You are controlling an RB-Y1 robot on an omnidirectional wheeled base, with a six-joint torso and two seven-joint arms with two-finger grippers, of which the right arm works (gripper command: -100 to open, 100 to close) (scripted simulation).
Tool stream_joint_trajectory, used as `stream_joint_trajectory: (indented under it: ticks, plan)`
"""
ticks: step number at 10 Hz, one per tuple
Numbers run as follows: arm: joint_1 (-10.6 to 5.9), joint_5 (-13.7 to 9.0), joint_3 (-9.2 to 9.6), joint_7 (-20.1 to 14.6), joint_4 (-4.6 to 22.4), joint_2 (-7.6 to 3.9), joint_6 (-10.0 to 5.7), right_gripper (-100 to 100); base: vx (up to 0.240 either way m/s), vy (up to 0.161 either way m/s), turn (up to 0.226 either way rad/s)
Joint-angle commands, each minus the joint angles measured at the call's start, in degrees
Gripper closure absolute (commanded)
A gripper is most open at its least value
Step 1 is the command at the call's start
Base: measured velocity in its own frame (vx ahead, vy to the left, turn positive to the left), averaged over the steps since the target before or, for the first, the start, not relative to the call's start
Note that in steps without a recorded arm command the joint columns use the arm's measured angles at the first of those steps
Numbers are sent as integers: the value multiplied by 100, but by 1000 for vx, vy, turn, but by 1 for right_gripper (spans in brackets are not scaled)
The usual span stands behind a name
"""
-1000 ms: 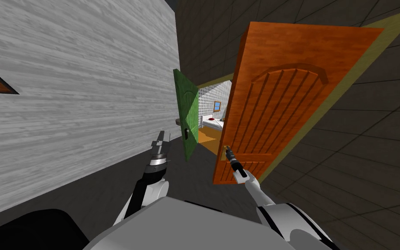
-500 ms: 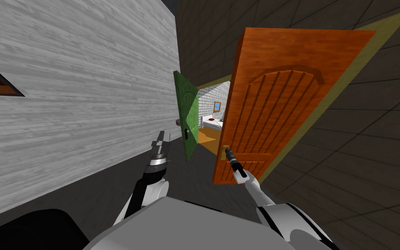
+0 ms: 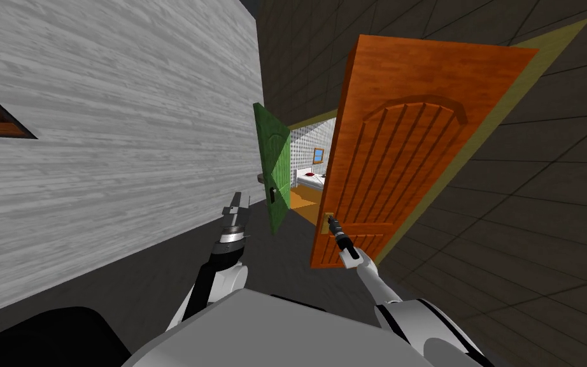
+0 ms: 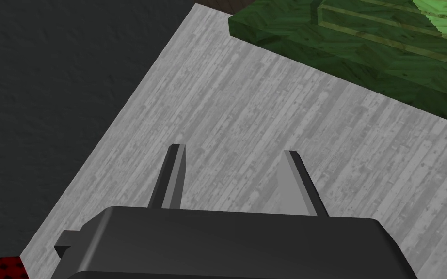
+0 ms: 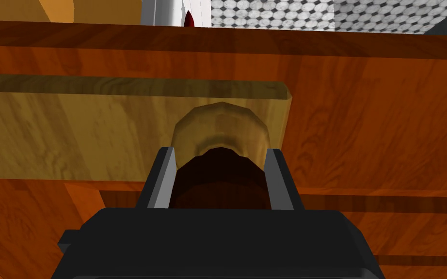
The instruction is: Pull the door open
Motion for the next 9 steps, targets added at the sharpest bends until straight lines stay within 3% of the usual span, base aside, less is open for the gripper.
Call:
stream_joint_trajectory:
  ticks: [1,2,4,6,7,8,9]
  plan:
    - [-46,37,24,5,158,63,-46,100,-102,-111,15]
    - [-50,147,68,11,90,201,6,100,-140,-113,-52]
    - [-52,187,84,14,65,251,25,100,-127,-110,-10]
    - [-59,402,170,26,-68,520,128,100,-129,-179,-22]
    - [-59,402,170,26,-194,520,128,100,-75,-139,15]
    - [-59,402,170,26,-98,520,128,100,-36,-44,17]
    - [-64,527,220,34,-145,677,188,100,-62,-109,-30]
